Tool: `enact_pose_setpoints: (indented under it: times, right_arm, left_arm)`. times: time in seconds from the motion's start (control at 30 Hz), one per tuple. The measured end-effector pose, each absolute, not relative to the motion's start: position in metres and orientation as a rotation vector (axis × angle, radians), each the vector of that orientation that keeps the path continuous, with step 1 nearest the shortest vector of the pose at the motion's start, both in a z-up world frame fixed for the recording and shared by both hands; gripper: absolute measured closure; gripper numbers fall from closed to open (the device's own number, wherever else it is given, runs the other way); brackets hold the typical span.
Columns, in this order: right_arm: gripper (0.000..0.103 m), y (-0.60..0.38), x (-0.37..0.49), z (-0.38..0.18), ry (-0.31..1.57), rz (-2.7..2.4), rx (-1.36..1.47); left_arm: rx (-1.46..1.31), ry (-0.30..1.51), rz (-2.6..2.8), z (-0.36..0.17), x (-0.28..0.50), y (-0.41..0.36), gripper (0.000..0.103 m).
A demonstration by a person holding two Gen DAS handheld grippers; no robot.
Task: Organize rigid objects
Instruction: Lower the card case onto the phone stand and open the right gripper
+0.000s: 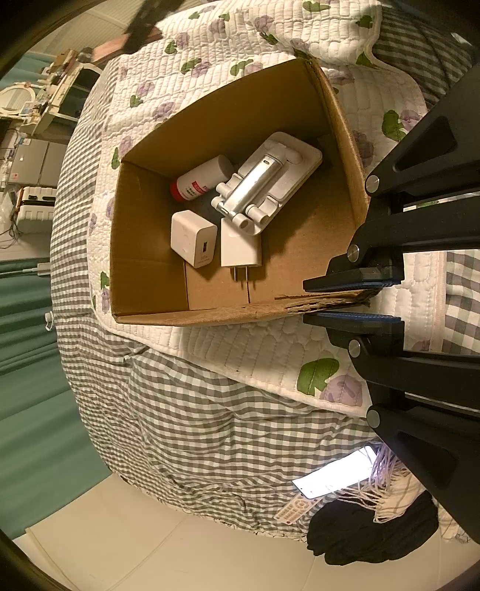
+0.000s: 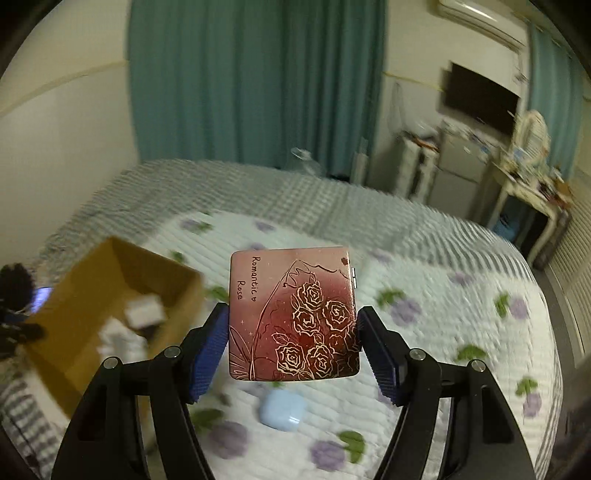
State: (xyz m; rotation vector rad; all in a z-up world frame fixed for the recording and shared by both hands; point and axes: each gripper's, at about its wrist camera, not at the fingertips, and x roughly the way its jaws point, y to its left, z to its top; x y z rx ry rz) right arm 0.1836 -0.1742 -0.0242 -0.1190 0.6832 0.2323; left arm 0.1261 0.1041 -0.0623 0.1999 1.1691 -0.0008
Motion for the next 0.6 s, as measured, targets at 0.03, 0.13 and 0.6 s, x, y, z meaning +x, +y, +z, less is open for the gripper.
enact_pose_setpoints:
  times: [0.03,0.13,0.6]
  right_arm:
    - [0.033,-0.162,0.181,-0.018,0.671,0.263,-0.125]
    - [0.033,-0.127,0.175,-0.008,0.649,0.345,-0.153]
    - [0.033,-0.024,0.179,-0.059,0.795,0.555,-0.229]
  left_arm:
    - [0.201,1.169,-0.001,-0.062,0.126,0.104,0.093]
    - [0.199,1.169,-0.001,-0.063,0.126,0.104,0.093]
    - [0.190,1.165,-0.005,-0.063,0.124,0.100,0.093]
